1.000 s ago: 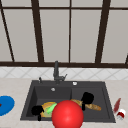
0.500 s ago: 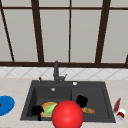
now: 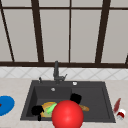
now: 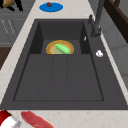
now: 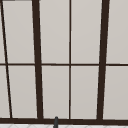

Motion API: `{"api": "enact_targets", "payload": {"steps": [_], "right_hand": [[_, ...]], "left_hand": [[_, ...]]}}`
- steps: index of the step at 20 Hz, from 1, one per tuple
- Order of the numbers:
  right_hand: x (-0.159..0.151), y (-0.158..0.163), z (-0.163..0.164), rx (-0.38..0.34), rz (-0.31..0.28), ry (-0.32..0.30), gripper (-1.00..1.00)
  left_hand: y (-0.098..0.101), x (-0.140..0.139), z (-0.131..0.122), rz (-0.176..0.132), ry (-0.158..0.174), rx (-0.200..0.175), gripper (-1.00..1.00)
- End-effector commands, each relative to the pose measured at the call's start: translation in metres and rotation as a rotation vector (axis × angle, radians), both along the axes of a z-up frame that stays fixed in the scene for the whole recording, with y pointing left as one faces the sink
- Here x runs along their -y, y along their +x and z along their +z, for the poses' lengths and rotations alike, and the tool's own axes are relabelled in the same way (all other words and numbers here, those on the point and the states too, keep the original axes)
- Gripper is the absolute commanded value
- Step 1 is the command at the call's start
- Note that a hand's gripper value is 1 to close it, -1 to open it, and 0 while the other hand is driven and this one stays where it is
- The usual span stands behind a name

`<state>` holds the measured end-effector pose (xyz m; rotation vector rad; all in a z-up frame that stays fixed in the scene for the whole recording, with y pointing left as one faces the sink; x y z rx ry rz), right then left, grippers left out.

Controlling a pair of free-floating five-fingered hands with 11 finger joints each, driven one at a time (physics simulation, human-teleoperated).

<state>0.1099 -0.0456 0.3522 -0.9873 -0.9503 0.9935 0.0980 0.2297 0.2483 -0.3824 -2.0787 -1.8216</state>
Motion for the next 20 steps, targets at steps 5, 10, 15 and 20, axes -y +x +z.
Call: {"api": "enact_targets", "payload": {"steps": [5,10,15,20], "right_hand": [[-0.018,0.002,-0.002,-0.029,0.124,-0.037,1.0],[-0.036,0.001,-0.005,-0.058,0.114,-0.036,1.0],[-0.055,0.0,-0.01,-0.107,0.114,-0.039,1.0],[-0.075,0.001,-0.025,-0.104,0.116,-0.04,1.0]], "left_hand": [[0.0,0.0,0.0,0.0,0.0,0.0,0.0],[0.0,0.0,0.0,0.0,0.0,0.0,0.0],[0.0,0.0,0.0,0.0,0.0,0.0,0.0],[0.0,0.0,0.0,0.0,0.0,0.0,0.0]]}}
